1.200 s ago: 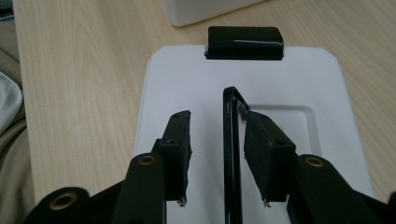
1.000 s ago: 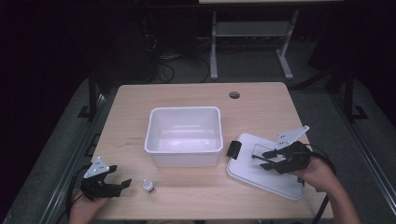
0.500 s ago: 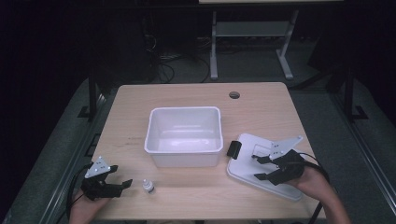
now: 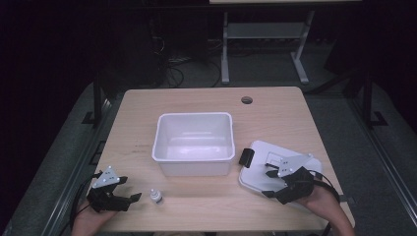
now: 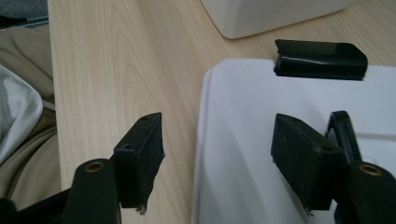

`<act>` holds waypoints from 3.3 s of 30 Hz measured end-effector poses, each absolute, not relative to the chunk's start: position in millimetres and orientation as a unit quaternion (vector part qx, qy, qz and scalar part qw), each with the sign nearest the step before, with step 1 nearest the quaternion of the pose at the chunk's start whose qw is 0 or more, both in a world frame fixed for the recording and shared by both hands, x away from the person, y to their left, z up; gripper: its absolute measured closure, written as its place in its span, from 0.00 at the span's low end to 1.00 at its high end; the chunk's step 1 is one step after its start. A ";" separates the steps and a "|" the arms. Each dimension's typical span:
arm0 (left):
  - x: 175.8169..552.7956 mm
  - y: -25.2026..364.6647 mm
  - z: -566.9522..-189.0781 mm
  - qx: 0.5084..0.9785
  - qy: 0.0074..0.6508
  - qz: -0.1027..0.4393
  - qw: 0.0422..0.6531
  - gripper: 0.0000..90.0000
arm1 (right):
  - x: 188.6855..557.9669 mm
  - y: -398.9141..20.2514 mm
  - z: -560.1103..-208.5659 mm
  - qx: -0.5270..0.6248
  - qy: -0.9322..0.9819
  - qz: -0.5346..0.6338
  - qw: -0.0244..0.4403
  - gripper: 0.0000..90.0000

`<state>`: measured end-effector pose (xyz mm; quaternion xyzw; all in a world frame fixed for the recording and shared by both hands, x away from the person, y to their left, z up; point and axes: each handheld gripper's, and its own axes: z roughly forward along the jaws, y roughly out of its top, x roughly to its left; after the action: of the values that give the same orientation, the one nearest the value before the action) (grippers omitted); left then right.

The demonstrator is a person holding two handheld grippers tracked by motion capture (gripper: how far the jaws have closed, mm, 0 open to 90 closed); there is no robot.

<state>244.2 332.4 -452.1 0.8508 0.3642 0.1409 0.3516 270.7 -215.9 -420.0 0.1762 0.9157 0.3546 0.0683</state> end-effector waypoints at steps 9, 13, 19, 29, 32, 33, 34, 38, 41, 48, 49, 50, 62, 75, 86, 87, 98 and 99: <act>241.3 327.4 -448.9 0.868 0.342 0.133 0.335 0.19 | 269.7 -206.2 -429.2 0.171 0.922 0.341 0.061 0.36; 240.2 326.5 -446.2 0.876 0.332 0.125 0.327 0.19 | 268.6 -206.7 -431.8 0.175 0.922 0.341 0.059 0.35; 237.1 325.7 -439.6 0.883 0.318 0.113 0.325 0.19 | 267.4 -208.7 -432.2 0.175 0.920 0.345 0.064 0.34; 233.4 318.5 -429.4 0.902 0.278 0.093 0.316 0.26 | 267.0 -206.5 -435.1 0.176 0.920 0.346 0.059 0.32; 232.5 314.9 -426.9 0.909 0.268 0.085 0.308 0.30 | 267.0 -206.6 -435.0 0.174 0.920 0.345 0.060 0.32; 232.3 314.1 -426.3 0.911 0.265 0.083 0.306 0.30 | 266.7 -206.5 -434.6 0.176 0.920 0.346 0.059 0.32; 232.0 313.1 -425.5 0.911 0.264 0.081 0.305 0.30 | 266.8 -206.5 -434.6 0.174 0.920 0.347 0.059 0.32; 232.2 310.4 -422.8 0.913 0.256 0.077 0.307 0.33 | 266.2 -206.0 -434.1 0.169 0.921 0.346 0.061 0.32; 232.3 306.8 -421.5 0.917 0.248 0.072 0.304 0.33 | 265.9 -205.6 -434.3 0.169 0.921 0.346 0.061 0.32; 233.9 299.5 -419.1 0.920 0.236 0.065 0.305 0.38 | 265.2 -205.7 -432.8 0.170 0.920 0.348 0.064 0.32; 234.2 298.5 -418.9 0.921 0.234 0.066 0.306 0.38 | 265.1 -205.6 -432.6 0.169 0.919 0.350 0.063 0.32; 234.8 296.8 -418.8 0.921 0.233 0.063 0.307 0.38 | 264.8 -205.3 -432.5 0.168 0.919 0.350 0.064 0.32; 241.6 277.8 -416.8 0.928 0.215 0.054 0.299 0.40 | 263.0 -206.7 -431.0 0.164 0.920 0.350 0.066 0.32; 248.8 261.7 -416.6 0.938 0.191 0.042 0.287 0.50 | 263.2 -207.6 -430.2 0.161 0.920 0.353 0.065 0.32; 252.6 255.3 -417.0 0.945 0.178 0.043 0.271 0.58 | 262.4 -206.2 -429.7 0.159 0.920 0.352 0.062 0.32; 253.0 255.0 -416.8 0.946 0.177 0.043 0.270 0.58 | 262.5 -206.1 -429.9 0.159 0.920 0.352 0.061 0.32; 257.4 248.7 -416.3 0.951 0.171 0.039 0.253 0.63 | 262.7 -207.7 -430.0 0.158 0.920 0.354 0.064 0.32; 257.4 248.7 -416.2 0.951 0.172 0.040 0.253 0.63 | 262.7 -207.8 -430.0 0.158 0.919 0.355 0.064 0.32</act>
<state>257.4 248.7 -416.2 0.9513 0.1716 0.0397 0.2528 262.7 -207.8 -430.0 0.1578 0.9193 0.3548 0.0638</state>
